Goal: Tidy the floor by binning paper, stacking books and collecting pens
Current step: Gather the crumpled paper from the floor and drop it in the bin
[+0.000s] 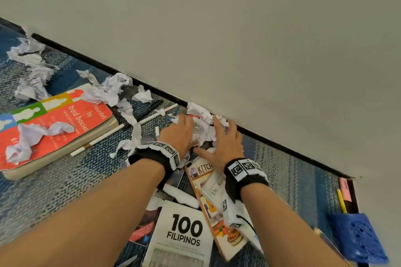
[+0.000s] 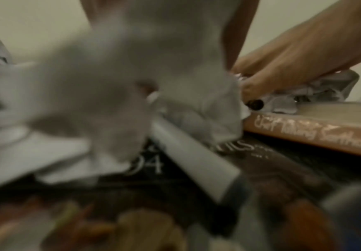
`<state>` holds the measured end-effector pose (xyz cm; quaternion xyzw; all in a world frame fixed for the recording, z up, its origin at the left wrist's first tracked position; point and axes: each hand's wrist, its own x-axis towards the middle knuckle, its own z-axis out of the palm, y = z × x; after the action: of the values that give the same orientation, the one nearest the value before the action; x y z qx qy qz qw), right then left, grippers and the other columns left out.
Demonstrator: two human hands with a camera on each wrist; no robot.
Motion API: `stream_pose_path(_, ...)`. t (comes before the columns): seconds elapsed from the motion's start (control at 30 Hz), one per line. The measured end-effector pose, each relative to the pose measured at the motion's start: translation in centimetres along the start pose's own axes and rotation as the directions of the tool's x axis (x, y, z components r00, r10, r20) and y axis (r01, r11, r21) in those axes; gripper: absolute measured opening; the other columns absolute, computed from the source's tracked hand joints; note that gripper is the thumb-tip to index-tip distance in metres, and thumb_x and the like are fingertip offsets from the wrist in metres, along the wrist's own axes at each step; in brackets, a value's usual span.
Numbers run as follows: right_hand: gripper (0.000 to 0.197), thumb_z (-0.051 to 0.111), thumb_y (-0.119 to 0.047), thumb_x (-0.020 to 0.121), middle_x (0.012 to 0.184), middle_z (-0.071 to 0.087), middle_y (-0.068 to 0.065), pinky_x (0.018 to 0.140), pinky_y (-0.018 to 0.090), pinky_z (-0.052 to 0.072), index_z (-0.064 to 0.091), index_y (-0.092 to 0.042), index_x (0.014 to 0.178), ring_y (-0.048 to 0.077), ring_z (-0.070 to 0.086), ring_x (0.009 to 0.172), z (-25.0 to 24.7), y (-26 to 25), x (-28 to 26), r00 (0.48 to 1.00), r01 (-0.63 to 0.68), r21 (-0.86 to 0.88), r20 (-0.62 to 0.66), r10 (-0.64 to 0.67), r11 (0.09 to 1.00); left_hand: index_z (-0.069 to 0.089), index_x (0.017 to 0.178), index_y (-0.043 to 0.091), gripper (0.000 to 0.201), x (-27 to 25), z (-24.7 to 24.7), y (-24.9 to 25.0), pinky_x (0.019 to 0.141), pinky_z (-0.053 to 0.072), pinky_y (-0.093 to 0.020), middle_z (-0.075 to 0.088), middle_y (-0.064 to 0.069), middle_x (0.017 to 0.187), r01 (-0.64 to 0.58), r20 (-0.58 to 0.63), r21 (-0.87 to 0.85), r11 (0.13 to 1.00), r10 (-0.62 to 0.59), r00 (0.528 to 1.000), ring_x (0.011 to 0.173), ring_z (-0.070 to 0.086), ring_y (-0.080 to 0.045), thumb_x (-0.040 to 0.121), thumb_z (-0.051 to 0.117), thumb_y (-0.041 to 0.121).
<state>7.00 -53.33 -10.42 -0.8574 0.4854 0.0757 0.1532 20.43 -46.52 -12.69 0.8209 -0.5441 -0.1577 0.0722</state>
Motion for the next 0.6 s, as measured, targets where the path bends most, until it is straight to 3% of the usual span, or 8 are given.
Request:
stream_pose_path(0.07,0.099,0.060,-0.069,0.074,0.159,0.004,0.005,0.108,0.058,0.028,0.005,-0.039,0.150,0.037,0.014,0.142,0.9,-0.1,0.3,0.999,0.022,-0.059,0.044,-0.020,0.998,0.017,0.144,0.010,0.073,0.1,0.3,-0.4,0.074,0.057,-0.043,0.037,-0.011,0.138,-0.032,-0.027,-0.021,0.999,0.032,0.999,0.105,0.063,-0.032,0.091,0.060,0.037)
stream_pose_path(0.17,0.080,0.058,-0.061,0.080,0.149,0.022,0.005,0.102,0.055,0.037,0.022,-0.035,0.146,0.034,0.027,0.133,1.0,0.1,0.6,0.999,0.026,-0.083,-0.026,-0.028,0.996,-0.011,0.152,0.019,0.094,0.4,0.5,-0.9,0.065,0.054,-0.039,0.035,-0.009,0.141,-0.073,-0.050,-0.025,0.997,0.072,0.996,0.097,0.064,-0.031,0.092,0.061,0.030)
stream_pose_path(0.23,0.068,0.058,-0.054,0.084,0.138,0.033,0.006,0.096,0.048,0.042,0.032,-0.029,0.141,0.033,0.034,0.121,0.9,0.2,0.8,0.995,0.049,-0.096,-0.087,-0.057,0.994,-0.019,0.151,0.024,0.102,0.7,0.7,-1.0,0.064,0.056,-0.041,0.037,-0.009,0.136,-0.094,-0.043,-0.030,0.995,0.093,0.995,0.088,0.065,-0.031,0.090,0.064,0.024)
stream_pose_path(0.33,0.058,0.058,-0.044,0.088,0.133,0.040,0.008,0.098,0.043,0.040,0.036,-0.022,0.137,0.034,0.039,0.118,0.8,0.6,1.3,0.992,0.094,-0.117,-0.071,-0.102,0.989,-0.009,0.152,0.029,0.098,1.4,0.2,-0.9,0.067,0.053,-0.041,0.036,-0.013,0.135,-0.111,0.045,-0.043,0.993,0.113,0.993,0.092,0.064,-0.034,0.088,0.064,0.039)
stream_pose_path(0.47,0.047,0.060,-0.035,0.088,0.126,0.048,0.011,0.093,0.041,0.045,0.042,-0.016,0.127,0.032,0.050,0.113,0.1,1.0,2.0,0.994,0.109,-0.068,0.013,-0.109,0.992,0.004,0.152,0.033,0.084,2.5,-0.7,-0.8,0.070,0.049,-0.039,0.030,-0.020,0.140,-0.130,0.159,0.016,0.991,0.125,0.979,0.099,0.062,-0.037,0.091,0.061,0.032)
stream_pose_path(0.57,0.037,0.059,-0.027,0.088,0.120,0.054,0.012,0.087,0.036,0.044,0.047,-0.014,0.120,0.030,0.055,0.106,-0.9,0.8,2.2,0.982,0.182,-0.092,0.071,-0.176,0.979,0.018,0.149,0.031,0.067,2.6,-1.8,-0.8,0.070,0.047,-0.038,0.033,-0.020,0.140,-0.190,0.186,0.058,0.980,0.176,0.967,0.102,0.061,-0.038,0.094,0.054,0.043)
stream_pose_path(0.6,0.036,0.058,-0.026,0.087,0.118,0.055,0.011,0.086,0.035,0.043,0.049,-0.013,0.119,0.029,0.055,0.105,-1.3,0.7,2.2,0.976,0.212,-0.102,0.072,-0.205,0.972,0.025,0.145,0.028,0.060,2.6,-2.1,-0.7,0.069,0.047,-0.037,0.035,-0.019,0.136,-0.222,0.186,0.077,0.972,0.205,0.961,0.099,0.062,-0.036,0.094,0.054,0.039)
